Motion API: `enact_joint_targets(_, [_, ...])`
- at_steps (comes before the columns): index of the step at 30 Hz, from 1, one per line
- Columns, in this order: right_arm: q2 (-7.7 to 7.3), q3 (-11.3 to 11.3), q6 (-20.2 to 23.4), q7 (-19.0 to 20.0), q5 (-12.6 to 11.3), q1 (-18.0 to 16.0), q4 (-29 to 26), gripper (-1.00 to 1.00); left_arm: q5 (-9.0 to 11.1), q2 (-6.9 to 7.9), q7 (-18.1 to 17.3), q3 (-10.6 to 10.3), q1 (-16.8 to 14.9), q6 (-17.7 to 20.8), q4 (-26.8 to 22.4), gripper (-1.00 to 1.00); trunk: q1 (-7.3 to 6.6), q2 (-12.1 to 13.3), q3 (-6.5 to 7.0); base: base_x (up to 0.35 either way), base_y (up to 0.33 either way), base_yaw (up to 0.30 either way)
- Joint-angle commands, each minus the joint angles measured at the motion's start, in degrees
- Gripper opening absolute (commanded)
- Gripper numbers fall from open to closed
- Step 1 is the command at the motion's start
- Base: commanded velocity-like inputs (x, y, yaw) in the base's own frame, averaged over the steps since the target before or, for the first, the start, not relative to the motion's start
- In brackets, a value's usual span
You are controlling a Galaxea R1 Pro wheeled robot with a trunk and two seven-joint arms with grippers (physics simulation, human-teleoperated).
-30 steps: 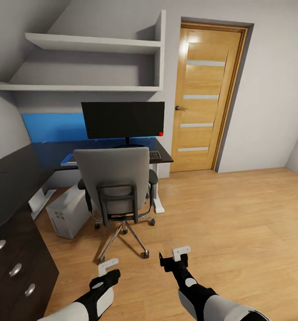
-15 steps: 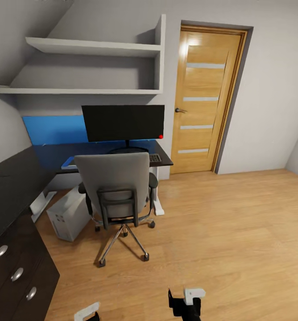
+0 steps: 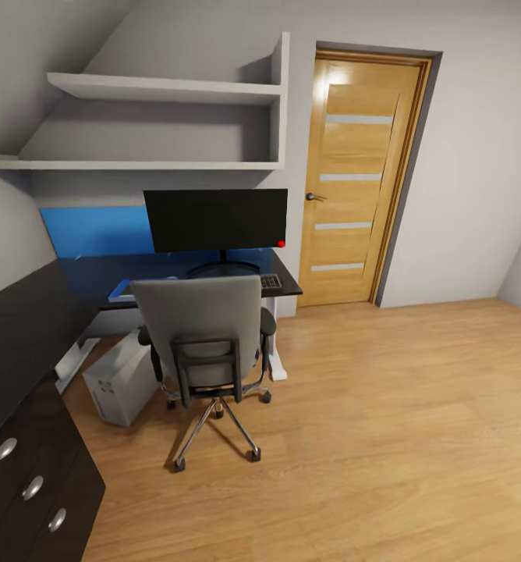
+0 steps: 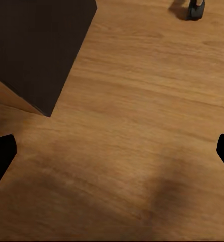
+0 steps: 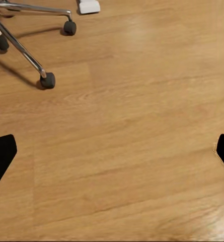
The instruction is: In the bedroom, organize the workspace by keeping the computer under the desk, ensuring the monitor is on the desk, placing the keyboard on the desk next to the monitor, placing the mouse on the desk next to the keyboard, moving the folder from the swivel chair onto the desk next to the mouse, stacking the notebook on top of the folder with the pen on top of the notebook, and positioning the swivel chair next to the desk.
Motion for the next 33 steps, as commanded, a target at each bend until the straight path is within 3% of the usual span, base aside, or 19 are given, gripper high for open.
enact_joint_targets(1, [-0.14, 0.62, -0.36, -0.7, -0.02, 0.41, 0.14, 1.0, -0.07, 0.28, 0.09, -0.29, 0.22, -0.13, 0.01, 1.0, -0.23, 0.39, 0.14, 0.0, 0.0, 0.0])
enact_joint_targets(10, [-2.44, 0.62, -1.09, -1.81, -0.02, 3.34, 0.3, 1.0, 0.18, 2.67, -6.14, -0.29, 2.15, -0.61, 0.02, 1.0, -2.21, 4.0, 1.75, 0.0, 0.0, 0.0])
enact_joint_targets(20, [-4.69, 0.58, -1.12, -1.98, -0.26, 7.86, 0.31, 1.0, 0.21, 4.01, -7.59, -0.25, 8.46, -4.02, 0.01, 1.0, -4.41, 8.01, 3.55, 0.0, 0.0, 0.0])
enact_joint_targets(25, [-5.37, 0.62, -1.58, -1.94, -4.12, 9.5, 0.31, 1.0, 0.19, 5.8, -11.68, -0.28, 10.56, -4.25, 0.01, 1.0, -5.5, 10.02, 4.45, 0.0, 0.0, 0.0])
enact_joint_targets(28, [-5.48, 0.66, -2.1, -1.92, -8.84, 9.94, 0.31, 1.0, 0.34, 6.96, -17.8, -0.22, 11.18, -4.32, 0.03, 1.0, -6.16, 11.22, 4.98, 0.0, 0.0, 0.0])
enact_joint_targets(33, [-5.53, 0.7, -3.27, -1.89, -15.03, 10.16, 0.31, 1.0, 0.63, 8.39, -23.77, -0.15, 11.52, -3.97, 0.08, 1.0, -7.26, 13.22, 5.88, 0.0, 0.0, 0.0])
